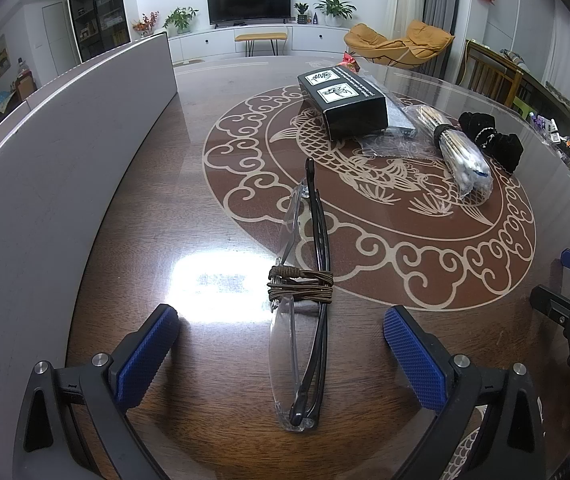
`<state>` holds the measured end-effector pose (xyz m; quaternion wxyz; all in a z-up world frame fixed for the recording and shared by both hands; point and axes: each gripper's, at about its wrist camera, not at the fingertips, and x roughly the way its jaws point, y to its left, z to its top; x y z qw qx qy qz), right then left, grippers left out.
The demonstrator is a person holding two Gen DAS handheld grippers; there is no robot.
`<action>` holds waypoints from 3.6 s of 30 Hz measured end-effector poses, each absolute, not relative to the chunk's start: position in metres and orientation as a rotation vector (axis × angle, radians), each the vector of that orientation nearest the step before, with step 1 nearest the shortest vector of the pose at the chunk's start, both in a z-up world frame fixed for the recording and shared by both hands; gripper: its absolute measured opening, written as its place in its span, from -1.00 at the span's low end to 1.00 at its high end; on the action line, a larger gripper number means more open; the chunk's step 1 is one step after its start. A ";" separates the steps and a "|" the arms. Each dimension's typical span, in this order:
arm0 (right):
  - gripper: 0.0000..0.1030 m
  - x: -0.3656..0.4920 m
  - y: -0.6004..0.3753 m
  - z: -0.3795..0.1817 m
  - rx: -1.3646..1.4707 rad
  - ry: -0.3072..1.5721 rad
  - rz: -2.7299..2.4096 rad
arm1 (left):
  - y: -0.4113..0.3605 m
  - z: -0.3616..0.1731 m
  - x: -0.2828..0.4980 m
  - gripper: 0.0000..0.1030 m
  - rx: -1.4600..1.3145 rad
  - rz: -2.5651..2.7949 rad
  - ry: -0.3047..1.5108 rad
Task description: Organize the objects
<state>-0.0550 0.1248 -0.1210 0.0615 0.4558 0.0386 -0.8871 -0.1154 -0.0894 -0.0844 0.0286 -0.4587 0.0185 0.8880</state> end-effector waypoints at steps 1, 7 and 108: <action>1.00 -0.055 0.125 -0.121 1.378 0.117 -2.683 | -0.089 -0.084 -0.115 1.00 -1.415 2.740 0.057; 1.00 -0.055 0.125 -0.121 1.378 0.117 -2.683 | -0.089 -0.084 -0.116 1.00 -1.416 2.739 0.057; 1.00 -0.061 0.152 -0.114 1.440 0.025 -2.786 | -0.019 -0.077 -0.145 0.99 -1.388 2.649 0.077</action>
